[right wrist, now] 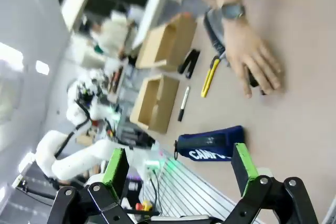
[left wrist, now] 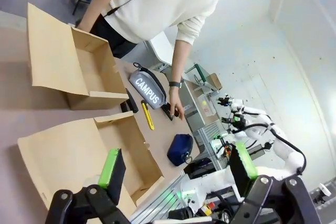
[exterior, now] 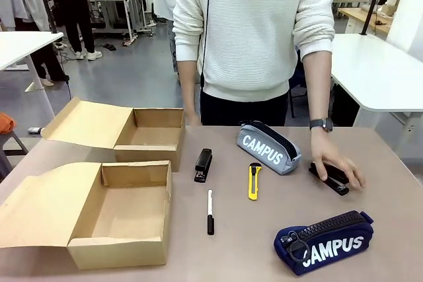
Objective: Place items inside the box.
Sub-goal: Pick up a Pencil pouch or Stapler and place it inside the Mailer Box closest to the robot.
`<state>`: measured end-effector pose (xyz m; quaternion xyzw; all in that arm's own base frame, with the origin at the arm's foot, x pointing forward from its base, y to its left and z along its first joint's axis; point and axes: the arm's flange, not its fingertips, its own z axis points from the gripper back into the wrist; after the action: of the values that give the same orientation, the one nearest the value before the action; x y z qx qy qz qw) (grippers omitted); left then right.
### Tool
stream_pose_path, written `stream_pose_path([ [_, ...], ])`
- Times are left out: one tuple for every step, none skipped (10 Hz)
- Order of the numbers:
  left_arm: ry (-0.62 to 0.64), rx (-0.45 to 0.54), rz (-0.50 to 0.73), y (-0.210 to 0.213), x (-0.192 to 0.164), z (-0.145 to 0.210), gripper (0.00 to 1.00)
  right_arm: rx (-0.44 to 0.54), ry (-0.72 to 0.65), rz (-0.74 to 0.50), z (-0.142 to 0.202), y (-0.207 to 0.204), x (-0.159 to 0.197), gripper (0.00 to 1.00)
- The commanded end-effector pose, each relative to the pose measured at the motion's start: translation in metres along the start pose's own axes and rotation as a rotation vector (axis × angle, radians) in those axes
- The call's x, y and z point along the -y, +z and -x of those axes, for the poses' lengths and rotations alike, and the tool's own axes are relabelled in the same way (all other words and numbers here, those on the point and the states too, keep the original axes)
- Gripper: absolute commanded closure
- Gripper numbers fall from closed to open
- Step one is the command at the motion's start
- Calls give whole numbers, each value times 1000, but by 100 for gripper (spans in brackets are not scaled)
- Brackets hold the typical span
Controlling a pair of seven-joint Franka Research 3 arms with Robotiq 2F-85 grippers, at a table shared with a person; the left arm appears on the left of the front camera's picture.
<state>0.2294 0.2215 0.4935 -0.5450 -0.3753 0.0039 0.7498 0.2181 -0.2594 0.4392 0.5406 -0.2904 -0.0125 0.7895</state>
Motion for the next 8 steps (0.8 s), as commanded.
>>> stream_pose_path([
  [-25,7,14,0,1,-3,0,85,0,-9,3,22,20,0],
  [-25,7,14,0,1,-3,0,0,0,0,0,0,0,0],
  [-25,7,14,0,1,-3,0,0,0,0,0,0,0,0],
  [-25,7,14,0,1,-3,0,0,0,0,0,0,0,0],
  [-25,7,14,0,1,-3,0,0,0,0,0,0,0,0],
  [-25,7,14,0,1,-3,0,0,0,0,0,0,0,0],
  [-25,7,14,0,1,-3,0,-22,0,0,-3,-2,4,0],
  [-25,7,14,0,1,-3,0,-66,6,30,-6,-20,-4,0],
])
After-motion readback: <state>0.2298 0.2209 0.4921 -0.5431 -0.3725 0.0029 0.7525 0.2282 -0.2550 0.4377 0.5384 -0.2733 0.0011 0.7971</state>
